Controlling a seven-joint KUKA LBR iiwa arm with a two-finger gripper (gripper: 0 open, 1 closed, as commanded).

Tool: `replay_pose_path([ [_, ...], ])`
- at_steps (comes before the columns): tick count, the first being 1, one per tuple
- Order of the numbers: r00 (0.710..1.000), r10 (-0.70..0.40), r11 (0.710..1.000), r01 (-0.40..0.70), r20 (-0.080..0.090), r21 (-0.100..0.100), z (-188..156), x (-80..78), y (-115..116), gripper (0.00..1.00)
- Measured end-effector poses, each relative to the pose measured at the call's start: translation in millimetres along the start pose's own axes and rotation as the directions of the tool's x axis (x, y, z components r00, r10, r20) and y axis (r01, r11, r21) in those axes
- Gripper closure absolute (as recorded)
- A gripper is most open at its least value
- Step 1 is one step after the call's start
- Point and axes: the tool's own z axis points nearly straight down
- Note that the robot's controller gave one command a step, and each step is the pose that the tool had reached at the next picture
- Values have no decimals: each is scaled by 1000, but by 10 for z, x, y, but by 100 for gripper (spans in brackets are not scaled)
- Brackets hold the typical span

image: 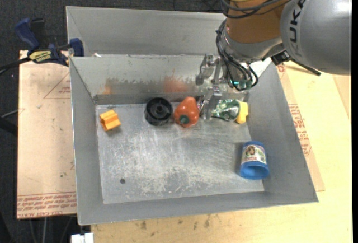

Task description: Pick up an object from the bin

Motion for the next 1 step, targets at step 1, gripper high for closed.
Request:
replay_pose_path([
  [1, 1000, 1, 1000, -1, 9, 0, -54, -14, -1, 0],
])
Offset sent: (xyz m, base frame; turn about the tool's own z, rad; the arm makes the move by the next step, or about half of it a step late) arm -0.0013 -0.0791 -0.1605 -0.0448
